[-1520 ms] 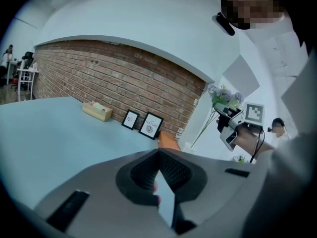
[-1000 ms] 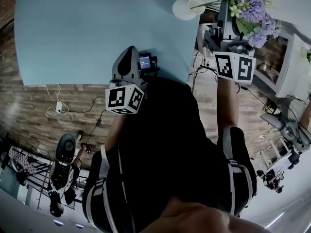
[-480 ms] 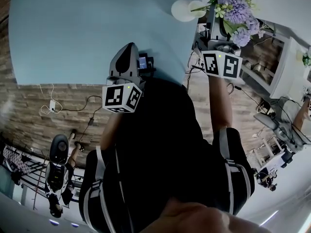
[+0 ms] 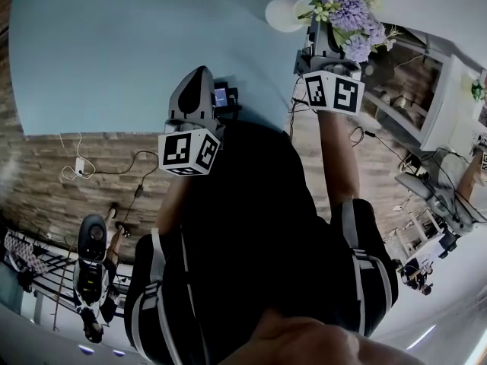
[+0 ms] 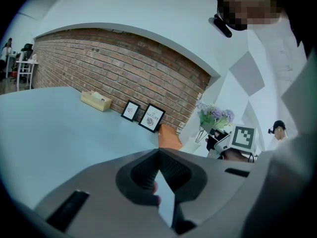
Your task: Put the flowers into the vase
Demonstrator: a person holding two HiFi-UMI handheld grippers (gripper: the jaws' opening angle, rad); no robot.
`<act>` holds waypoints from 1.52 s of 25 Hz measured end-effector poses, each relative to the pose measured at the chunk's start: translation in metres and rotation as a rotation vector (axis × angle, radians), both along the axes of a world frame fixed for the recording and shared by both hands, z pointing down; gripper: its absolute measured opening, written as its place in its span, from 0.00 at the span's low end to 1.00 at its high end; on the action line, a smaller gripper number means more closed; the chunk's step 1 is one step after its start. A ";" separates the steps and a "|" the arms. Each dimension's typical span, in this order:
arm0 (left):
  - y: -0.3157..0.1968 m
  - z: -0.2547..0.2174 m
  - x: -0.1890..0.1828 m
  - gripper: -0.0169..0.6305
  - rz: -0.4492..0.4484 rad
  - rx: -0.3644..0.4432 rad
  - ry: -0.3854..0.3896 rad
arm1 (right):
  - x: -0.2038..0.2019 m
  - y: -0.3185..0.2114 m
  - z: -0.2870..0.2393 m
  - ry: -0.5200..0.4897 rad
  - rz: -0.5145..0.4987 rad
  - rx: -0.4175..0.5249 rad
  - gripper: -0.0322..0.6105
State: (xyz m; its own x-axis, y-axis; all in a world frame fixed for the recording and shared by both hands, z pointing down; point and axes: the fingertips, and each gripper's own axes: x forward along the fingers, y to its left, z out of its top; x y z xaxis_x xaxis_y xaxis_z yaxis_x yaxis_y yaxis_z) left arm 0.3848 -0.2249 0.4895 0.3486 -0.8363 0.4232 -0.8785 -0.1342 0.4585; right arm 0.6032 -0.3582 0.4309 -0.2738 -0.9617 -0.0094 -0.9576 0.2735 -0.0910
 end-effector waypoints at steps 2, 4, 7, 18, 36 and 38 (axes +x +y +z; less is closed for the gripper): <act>-0.001 0.000 0.002 0.07 0.000 -0.002 0.000 | 0.002 0.000 0.007 0.029 0.002 -0.010 0.26; -0.003 0.002 0.003 0.07 0.000 -0.004 0.000 | 0.003 -0.002 0.014 0.033 0.005 -0.023 0.26; -0.004 0.003 0.005 0.07 -0.002 -0.004 0.004 | 0.007 -0.002 0.021 0.028 0.008 -0.036 0.26; 0.001 0.000 0.010 0.07 0.007 0.000 0.013 | -0.006 0.004 0.045 0.077 -0.015 -0.096 0.26; 0.011 -0.006 0.014 0.07 0.021 0.021 0.007 | -0.014 0.018 0.055 0.066 -0.139 -0.153 0.43; 0.013 -0.009 0.012 0.07 0.020 0.028 0.010 | -0.015 0.021 0.056 0.116 -0.135 -0.157 0.45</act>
